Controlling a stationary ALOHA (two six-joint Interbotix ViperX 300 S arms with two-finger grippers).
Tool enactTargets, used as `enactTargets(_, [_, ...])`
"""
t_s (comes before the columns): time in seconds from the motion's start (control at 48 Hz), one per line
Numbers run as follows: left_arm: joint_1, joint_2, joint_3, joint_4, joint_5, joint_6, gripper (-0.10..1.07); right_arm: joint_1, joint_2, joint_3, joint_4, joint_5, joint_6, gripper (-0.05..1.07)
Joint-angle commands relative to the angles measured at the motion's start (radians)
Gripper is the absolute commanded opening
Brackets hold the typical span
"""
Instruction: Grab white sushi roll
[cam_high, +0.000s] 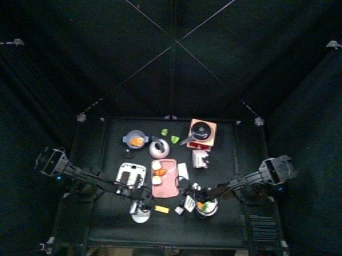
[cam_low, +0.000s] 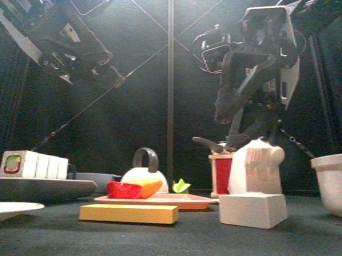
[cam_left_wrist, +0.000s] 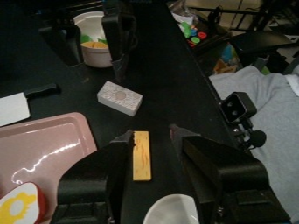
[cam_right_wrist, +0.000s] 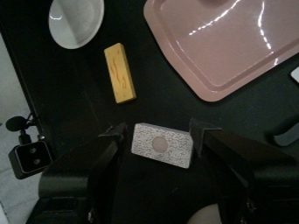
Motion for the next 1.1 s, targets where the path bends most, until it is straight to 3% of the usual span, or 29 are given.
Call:
enactTargets(0.0, [0.002,-0.006,-0.008,-0.005,-0.005,0.0,0.79,-0.012,-0.034,-0.009,-0.005,-0.011,-0.002,0.91])
enactTargets(0.354, [0.017,-0.018,-0.02,-0.043,-0.008,0.002,0.79,-0.077,-0.086,-0.015,-0.109,-0.08,-0.002,0.91])
enactTargets(0.604, [0.052,-0.025,-0.044,-0.046,0.009,0.003,0.79,-0.153,-0.1,0.008,-0.17,-0.252,0.008,0.91])
enactTargets(0.917, [0.117,-0.06,-0.104,-0.054,0.253,0.002,0.79,-0.216,-0.1,-0.023,-0.186,-0.288,0.0,0.91])
enactTargets(1.083, [0.153,-0.121,-0.097,-0.048,0.353,-0.002,0.78,-0.239,-0.104,-0.046,-0.178,-0.276,0.006,0.91])
